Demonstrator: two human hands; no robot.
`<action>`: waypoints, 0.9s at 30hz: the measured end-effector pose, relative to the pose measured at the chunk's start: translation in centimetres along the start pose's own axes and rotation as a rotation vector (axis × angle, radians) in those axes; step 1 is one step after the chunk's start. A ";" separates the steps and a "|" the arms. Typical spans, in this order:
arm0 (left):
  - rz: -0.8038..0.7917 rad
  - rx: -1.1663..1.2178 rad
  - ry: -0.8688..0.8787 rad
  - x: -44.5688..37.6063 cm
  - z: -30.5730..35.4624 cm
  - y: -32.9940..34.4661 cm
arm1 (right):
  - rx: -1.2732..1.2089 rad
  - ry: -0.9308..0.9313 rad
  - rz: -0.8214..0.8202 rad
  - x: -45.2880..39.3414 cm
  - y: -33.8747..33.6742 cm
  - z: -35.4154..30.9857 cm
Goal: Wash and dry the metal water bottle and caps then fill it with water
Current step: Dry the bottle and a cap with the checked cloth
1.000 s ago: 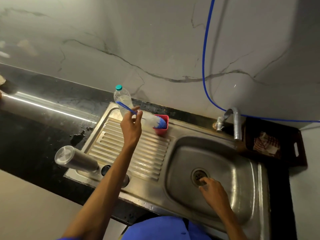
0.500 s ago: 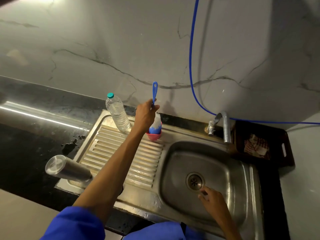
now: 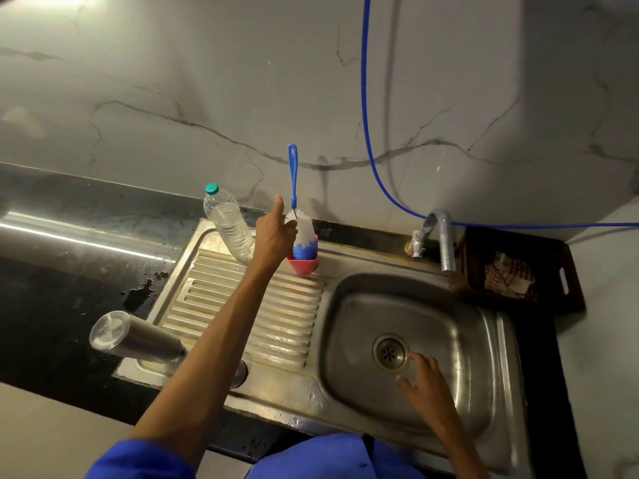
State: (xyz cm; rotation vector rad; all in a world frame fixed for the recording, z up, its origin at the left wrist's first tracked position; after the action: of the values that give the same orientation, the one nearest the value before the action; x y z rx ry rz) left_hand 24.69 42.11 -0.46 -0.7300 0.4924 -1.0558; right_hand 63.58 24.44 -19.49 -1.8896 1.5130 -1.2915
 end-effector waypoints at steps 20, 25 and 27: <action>-0.124 0.092 0.038 11.7 -3.5 0.3 | -0.125 -0.416 0.121 -1.8 -6.5 -12.5; -0.066 0.169 0.203 14.6 1.2 -0.6 | -0.260 -0.534 0.255 3.2 -14.7 -18.9; -0.070 0.268 0.265 16.2 3.0 -0.7 | -0.413 -0.588 0.235 6.0 -18.0 -20.6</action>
State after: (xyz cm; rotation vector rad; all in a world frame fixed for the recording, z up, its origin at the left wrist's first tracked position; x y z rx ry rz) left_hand 33.15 28.16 1.73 -0.3741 0.5412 -1.2639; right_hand 56.16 29.78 6.95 -2.0025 1.6723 -0.2804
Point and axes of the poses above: each hand's wrist, its own x-axis away from the middle knuckle, its own y-axis out of the palm, z = x × y, the point moved 8 cm from there along -x, towards the middle knuckle, and after that the axes turned 6 degrees about z, right-handed, at the moved point
